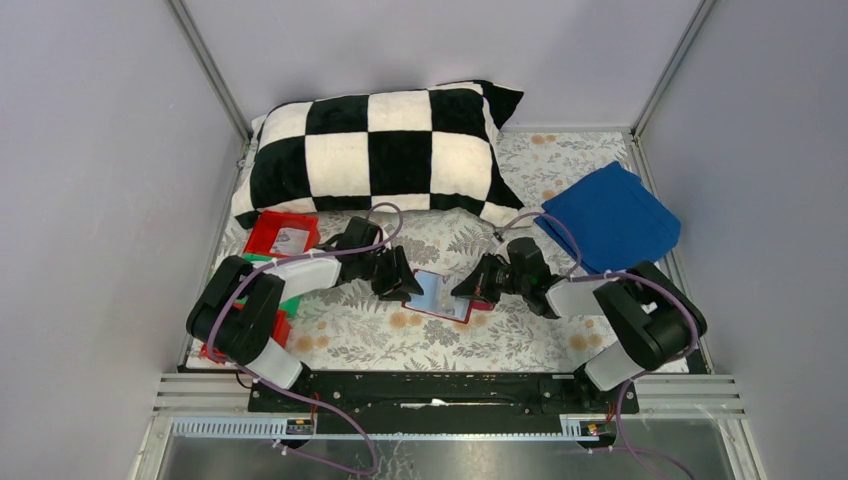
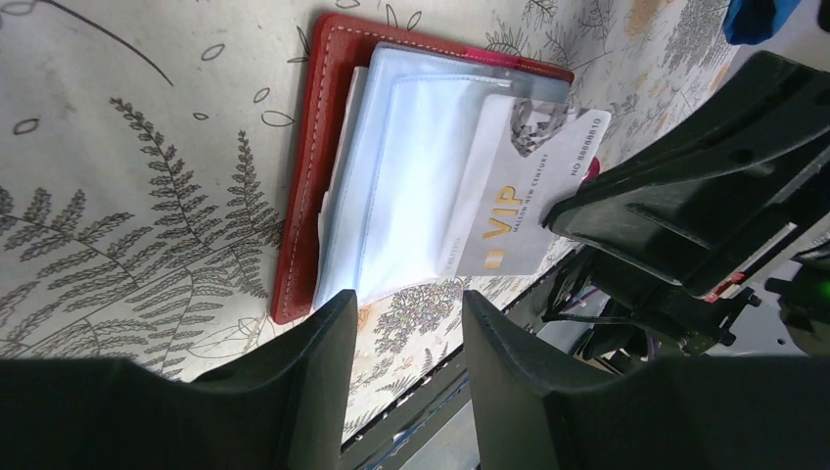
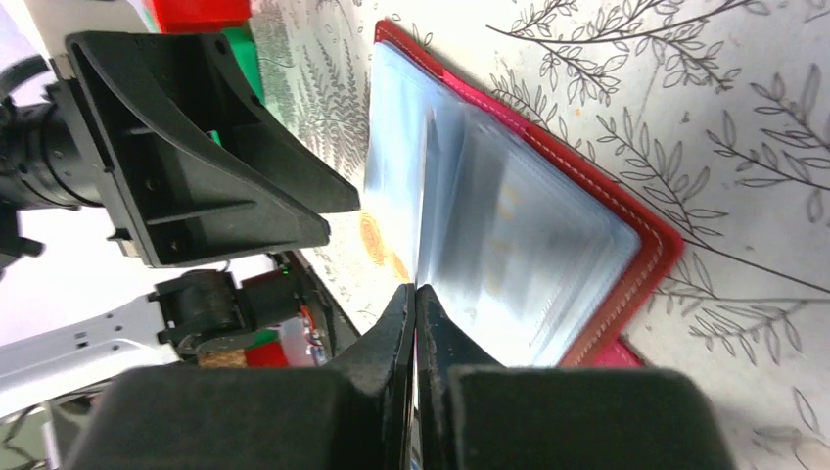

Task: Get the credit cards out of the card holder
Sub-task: Remove the credit card from the card holder, then place the credit card in the storage box.

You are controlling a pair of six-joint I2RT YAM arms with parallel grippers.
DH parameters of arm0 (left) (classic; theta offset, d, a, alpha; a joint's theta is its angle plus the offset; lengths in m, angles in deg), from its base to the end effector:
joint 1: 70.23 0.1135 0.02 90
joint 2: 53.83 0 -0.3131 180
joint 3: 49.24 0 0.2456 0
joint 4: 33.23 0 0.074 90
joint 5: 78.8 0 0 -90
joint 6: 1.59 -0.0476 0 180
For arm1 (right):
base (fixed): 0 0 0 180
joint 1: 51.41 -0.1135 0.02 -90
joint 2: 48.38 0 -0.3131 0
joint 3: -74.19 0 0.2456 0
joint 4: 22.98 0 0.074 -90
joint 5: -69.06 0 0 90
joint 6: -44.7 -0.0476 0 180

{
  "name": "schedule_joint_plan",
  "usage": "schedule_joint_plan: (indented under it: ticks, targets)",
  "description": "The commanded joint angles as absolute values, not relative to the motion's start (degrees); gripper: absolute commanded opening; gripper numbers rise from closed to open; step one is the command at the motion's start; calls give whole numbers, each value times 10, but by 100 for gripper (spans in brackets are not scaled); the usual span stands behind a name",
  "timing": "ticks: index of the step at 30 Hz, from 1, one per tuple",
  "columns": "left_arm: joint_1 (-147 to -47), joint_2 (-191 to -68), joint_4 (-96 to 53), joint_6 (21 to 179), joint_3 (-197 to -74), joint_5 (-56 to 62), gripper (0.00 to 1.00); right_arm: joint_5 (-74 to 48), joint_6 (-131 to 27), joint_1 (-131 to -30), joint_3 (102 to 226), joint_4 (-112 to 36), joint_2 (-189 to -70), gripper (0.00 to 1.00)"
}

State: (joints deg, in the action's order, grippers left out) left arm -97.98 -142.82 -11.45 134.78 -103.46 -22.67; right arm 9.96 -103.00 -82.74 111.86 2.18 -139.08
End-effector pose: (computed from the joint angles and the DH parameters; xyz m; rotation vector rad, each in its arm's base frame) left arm 0.2344 -0.1533 0.1918 -0.1993 2.7919 -1.1821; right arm 0.2205 0.1629 0.1767 0.1527 2.3414 1.4337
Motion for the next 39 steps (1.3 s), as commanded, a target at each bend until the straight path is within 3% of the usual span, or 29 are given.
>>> schedule_joint_plan:
  ticks: [1,9,14,21,32,39]
  targets:
    - [-973,-1404,-98,1322,-1070,-212,48,56,-912,-823,1148,-172,-1332,0]
    - [-972,-1380,-29,1269,-1121,-204,53,64,-877,-820,1146,-184,-1273,0]
    - [-963,-1384,-15,1250,-1128,-222,62,72,-872,-820,1159,-182,-1227,0]
    - [-943,-1333,-72,1268,-1091,-296,71,123,-924,-820,1190,-95,-1243,0]
    - [-902,-1284,-227,1354,-1016,-415,71,226,-1077,-821,1191,174,-1332,0]
    - [-897,-1271,-264,1379,-1005,-424,58,241,-1157,-824,1175,309,-1378,0]
